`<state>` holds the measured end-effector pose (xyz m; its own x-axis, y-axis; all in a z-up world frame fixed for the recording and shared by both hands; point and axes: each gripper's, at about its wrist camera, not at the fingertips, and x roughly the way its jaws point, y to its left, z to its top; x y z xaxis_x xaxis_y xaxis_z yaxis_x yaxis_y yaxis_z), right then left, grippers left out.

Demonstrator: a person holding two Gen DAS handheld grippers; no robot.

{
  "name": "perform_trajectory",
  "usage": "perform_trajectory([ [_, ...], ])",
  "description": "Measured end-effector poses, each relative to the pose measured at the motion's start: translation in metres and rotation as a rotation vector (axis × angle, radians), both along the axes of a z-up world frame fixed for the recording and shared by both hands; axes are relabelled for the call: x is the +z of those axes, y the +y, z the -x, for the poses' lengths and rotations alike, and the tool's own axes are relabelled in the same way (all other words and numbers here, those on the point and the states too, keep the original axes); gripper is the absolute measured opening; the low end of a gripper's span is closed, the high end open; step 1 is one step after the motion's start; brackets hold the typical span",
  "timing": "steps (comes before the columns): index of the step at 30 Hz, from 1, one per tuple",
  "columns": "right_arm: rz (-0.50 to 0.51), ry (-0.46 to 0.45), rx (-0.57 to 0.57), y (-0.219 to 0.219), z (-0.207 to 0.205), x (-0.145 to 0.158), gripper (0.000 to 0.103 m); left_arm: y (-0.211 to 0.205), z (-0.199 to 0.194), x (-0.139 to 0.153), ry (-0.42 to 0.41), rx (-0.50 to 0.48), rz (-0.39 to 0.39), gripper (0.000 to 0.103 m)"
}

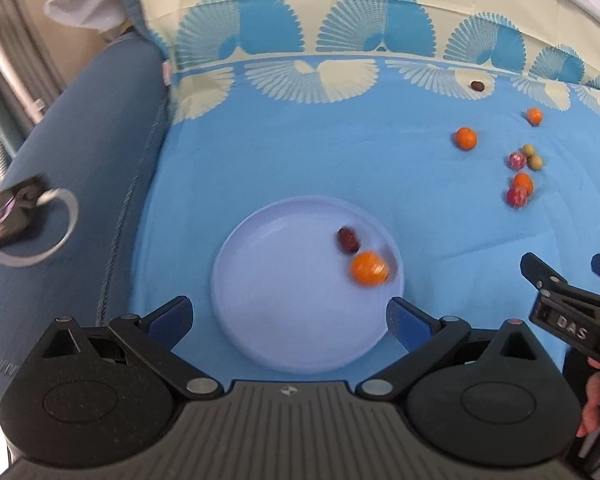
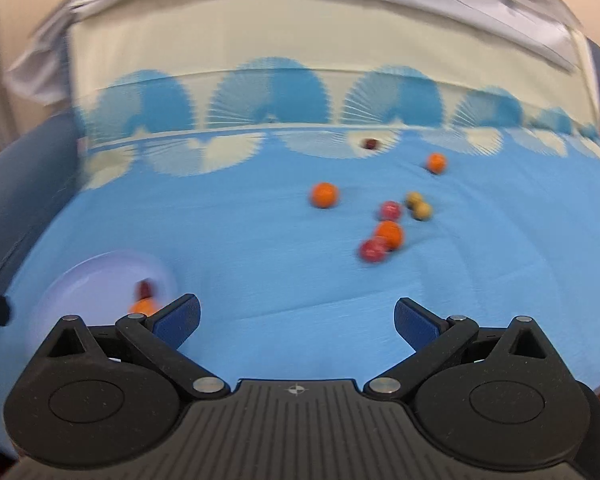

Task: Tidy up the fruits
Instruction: 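Grasp a mandarin with the left gripper while the right gripper grasps a wrapped red fruit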

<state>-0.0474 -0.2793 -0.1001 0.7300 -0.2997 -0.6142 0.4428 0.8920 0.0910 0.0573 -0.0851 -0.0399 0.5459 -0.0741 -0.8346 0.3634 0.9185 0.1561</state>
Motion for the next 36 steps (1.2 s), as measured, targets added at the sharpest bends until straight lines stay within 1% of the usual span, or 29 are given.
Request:
perform_trajectory([
  [4,0.003,-0.006,-0.089,-0.035,-0.031,-0.022,0.102,-0.040,-0.028,-0.004,-0.012,-0.039,-0.006,0.103],
  [7,-0.007,0.013,-0.145,-0.061,-0.063,-0.043,0.102,-0.075,-0.054,-0.011,-0.030,-0.081,-0.012,0.103],
  [11,-0.031,0.027,-0.218,-0.088,-0.100,-0.065,0.102,-0.130,-0.096,-0.028,-0.015,-0.146,0.000,0.103],
  [15,-0.030,0.043,-0.270,-0.106,-0.131,-0.087,0.102,-0.195,-0.142,-0.058,-0.011,-0.244,0.002,0.103],
  [18,-0.004,0.105,-0.272,-0.109,-0.139,-0.109,0.102,-0.242,-0.174,-0.091,0.009,-0.308,-0.006,0.103],
  [19,0.014,0.116,-0.267,-0.107,-0.140,-0.115,0.102,-0.255,-0.182,-0.101,0.017,-0.323,-0.008,0.103],
  [20,0.048,0.105,-0.267,-0.102,-0.139,-0.116,0.102,-0.268,-0.189,-0.111,0.024,-0.340,-0.011,0.103],
  [22,0.085,0.109,-0.261,-0.098,-0.141,-0.116,0.102,-0.290,-0.198,-0.127,0.033,-0.369,-0.025,0.103],
  [24,0.135,0.113,-0.249,-0.094,-0.143,-0.111,0.101,-0.304,-0.204,-0.137,0.038,-0.388,-0.036,0.103],
  [25,0.164,0.099,-0.242,-0.090,-0.143,-0.108,0.099,-0.309,-0.205,-0.141,0.039,-0.398,-0.029,0.103],
  [26,0.166,0.089,-0.225,-0.087,-0.143,-0.107,0.099,-0.312,-0.207,-0.142,0.046,-0.410,-0.011,0.103],
  [27,0.116,0.100,-0.210,-0.087,-0.143,-0.110,0.099,-0.314,-0.209,-0.143,0.053,-0.415,0.000,0.103],
  [28,0.064,0.107,-0.221,-0.088,-0.142,-0.113,0.096,-0.318,-0.210,-0.145,0.058,-0.419,0.005,0.103],
  [29,0.041,0.079,-0.242,-0.089,-0.138,-0.114,0.095,-0.320,-0.212,-0.147,0.065,-0.425,0.011,0.103],
  [30,0.041,0.085,-0.236,-0.089,-0.139,-0.112,0.094,-0.322,-0.212,-0.149,0.070,-0.428,0.014,0.103],
  [31,0.037,0.080,-0.230,-0.089,-0.138,-0.110,0.089,-0.323,-0.213,-0.149,0.073,-0.429,0.016,0.103],
  [32,0.039,0.077,-0.235,-0.090,-0.137,-0.110,0.088,-0.325,-0.213,-0.150,0.074,-0.427,0.019,0.103],
  [36,0.047,0.079,-0.231,-0.088,-0.137,-0.109,0.087,-0.328,-0.212,-0.155,0.085,-0.438,0.003,0.103],
])
